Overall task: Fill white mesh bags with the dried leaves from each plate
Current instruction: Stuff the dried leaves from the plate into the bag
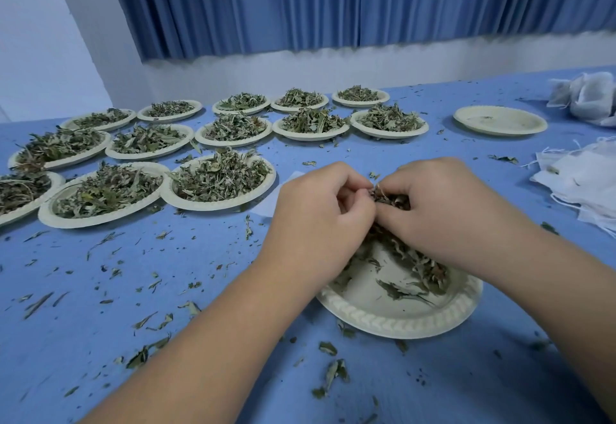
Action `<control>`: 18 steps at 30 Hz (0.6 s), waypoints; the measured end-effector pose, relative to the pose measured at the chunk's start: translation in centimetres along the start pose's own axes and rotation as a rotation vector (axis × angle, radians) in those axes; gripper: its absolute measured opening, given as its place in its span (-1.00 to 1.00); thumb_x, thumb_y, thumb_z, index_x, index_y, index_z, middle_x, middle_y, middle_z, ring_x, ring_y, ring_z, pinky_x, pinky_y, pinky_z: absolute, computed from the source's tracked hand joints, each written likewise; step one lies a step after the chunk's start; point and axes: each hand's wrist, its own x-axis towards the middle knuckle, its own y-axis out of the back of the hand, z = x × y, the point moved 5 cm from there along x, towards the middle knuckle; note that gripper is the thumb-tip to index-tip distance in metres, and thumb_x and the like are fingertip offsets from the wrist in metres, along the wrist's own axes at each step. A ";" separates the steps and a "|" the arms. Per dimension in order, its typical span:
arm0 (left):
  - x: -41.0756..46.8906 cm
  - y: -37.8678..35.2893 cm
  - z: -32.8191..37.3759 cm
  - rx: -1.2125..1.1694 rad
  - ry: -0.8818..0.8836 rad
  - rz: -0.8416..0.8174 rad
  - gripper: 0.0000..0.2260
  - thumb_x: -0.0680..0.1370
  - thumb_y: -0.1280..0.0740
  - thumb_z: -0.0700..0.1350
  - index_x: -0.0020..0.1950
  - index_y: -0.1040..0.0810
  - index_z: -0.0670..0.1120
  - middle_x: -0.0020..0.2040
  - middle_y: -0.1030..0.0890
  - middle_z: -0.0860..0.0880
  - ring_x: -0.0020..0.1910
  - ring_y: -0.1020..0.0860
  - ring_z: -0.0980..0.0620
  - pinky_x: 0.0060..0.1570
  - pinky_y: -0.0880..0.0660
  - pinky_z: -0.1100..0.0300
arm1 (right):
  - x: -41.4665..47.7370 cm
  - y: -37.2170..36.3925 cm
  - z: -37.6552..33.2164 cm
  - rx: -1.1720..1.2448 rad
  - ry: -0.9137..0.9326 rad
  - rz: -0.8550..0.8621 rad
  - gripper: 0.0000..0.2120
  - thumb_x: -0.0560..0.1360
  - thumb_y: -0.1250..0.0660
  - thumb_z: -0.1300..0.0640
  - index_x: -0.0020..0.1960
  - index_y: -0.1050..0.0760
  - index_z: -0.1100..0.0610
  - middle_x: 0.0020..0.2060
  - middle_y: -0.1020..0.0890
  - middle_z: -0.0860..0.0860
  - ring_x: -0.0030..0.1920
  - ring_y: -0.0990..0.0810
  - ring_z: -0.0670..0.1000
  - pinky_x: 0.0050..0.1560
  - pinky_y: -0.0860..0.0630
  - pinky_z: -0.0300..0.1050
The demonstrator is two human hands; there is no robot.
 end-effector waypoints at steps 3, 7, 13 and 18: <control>0.0 -0.1 -0.2 -0.053 0.052 -0.008 -0.82 0.48 -0.35 -0.21 -0.24 -0.60 0.06 -0.32 -0.60 0.12 -0.43 -0.48 0.23 -0.40 -0.38 0.43 | 0.0 -0.2 0.1 0.045 0.026 -0.009 -0.72 0.49 -0.30 0.01 -0.38 -0.49 0.04 -0.46 -0.44 -0.03 -0.35 -0.41 -0.09 -0.32 -0.33 -0.17; 0.1 0.2 -0.3 -0.054 0.061 -0.004 -0.85 0.48 -0.37 -0.20 -0.24 -0.59 0.02 -0.31 -0.61 0.07 -0.41 -0.53 0.13 -0.38 -0.45 0.31 | -0.2 0.1 0.3 0.183 0.030 -0.052 -0.81 0.47 -0.27 -0.05 -0.10 -0.63 -0.01 -0.27 -0.63 -0.05 -0.20 -0.51 -0.11 -0.15 -0.40 -0.14; 0.1 0.3 -0.3 -0.100 0.089 0.016 -0.84 0.46 -0.38 -0.19 -0.25 -0.61 0.06 -0.31 -0.62 0.07 -0.39 -0.54 0.13 -0.36 -0.48 0.27 | 0.4 -0.3 0.8 0.247 -0.067 0.055 -0.89 0.39 -0.42 -0.01 -0.16 -0.49 -0.08 -0.32 -0.57 -0.17 -0.35 -0.45 -0.30 -0.31 -0.34 -0.39; 0.1 0.4 -0.6 -0.121 0.138 0.018 -0.84 0.46 -0.39 -0.17 -0.27 -0.60 0.07 -0.29 -0.63 0.07 -0.33 -0.58 0.08 -0.27 -0.55 0.17 | 0.6 -0.4 1.4 0.354 -0.140 0.107 -0.87 0.30 -0.50 -0.03 -0.26 -0.56 -0.05 -0.44 -0.57 -0.12 -0.42 -0.43 -0.16 -0.34 -0.37 -0.25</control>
